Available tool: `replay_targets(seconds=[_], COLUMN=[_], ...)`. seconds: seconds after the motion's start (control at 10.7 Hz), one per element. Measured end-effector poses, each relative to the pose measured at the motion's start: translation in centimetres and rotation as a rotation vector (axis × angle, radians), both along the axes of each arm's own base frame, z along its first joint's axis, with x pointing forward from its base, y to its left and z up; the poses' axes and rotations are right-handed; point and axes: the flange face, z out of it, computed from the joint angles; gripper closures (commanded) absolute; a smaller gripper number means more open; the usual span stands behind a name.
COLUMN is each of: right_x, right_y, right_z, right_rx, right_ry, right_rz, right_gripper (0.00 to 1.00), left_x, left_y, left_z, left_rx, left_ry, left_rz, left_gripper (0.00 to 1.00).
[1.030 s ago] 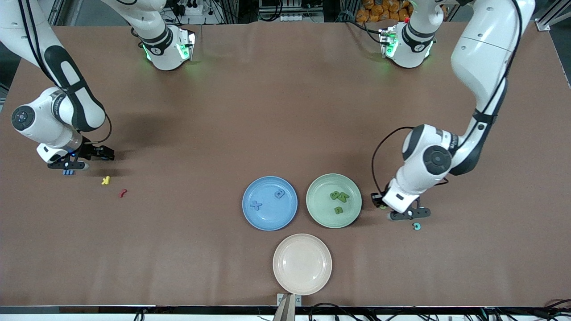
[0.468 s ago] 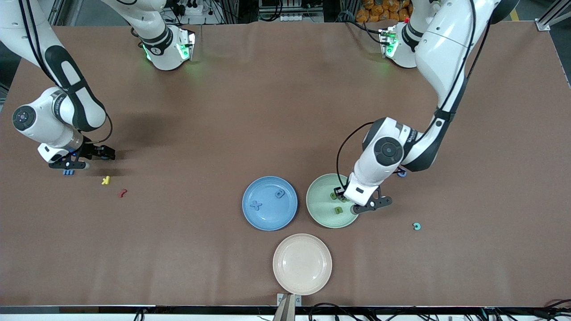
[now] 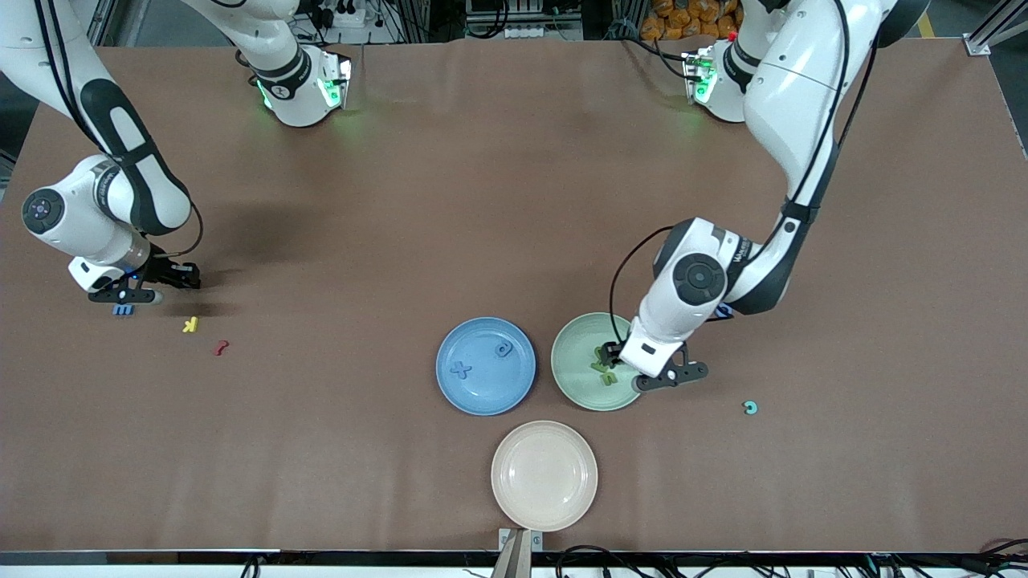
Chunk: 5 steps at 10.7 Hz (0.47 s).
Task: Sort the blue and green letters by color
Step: 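Drop the p into the green plate while the right gripper grasps the blue G, then carry the G toward the blue plate while the left gripper withdraws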
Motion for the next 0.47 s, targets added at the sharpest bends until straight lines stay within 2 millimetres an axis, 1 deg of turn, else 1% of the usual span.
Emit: replay_targets(seconds=[0.09,0.28,0.47], right_x=[0.0,-0.1,-0.1], right_y=[0.0,0.0,0.0], right_z=[0.0,0.0,0.2], right_rx=[0.000,0.000,0.005], right_ry=[0.000,0.001,0.009], right_rz=[0.000,-0.001,-0.001], right_gripper=[1.00,1.00,1.00], left_x=[0.8,2.6,3.6], left_y=[2.0,7.2,12.2], left_z=[0.0,0.7,1.4], left_rx=[0.020,0.052,0.069], left_ry=[0.012,0.038,0.043], left_rz=[-0.034,-0.106,-0.178], left_gripper=[0.00,0.00,0.00])
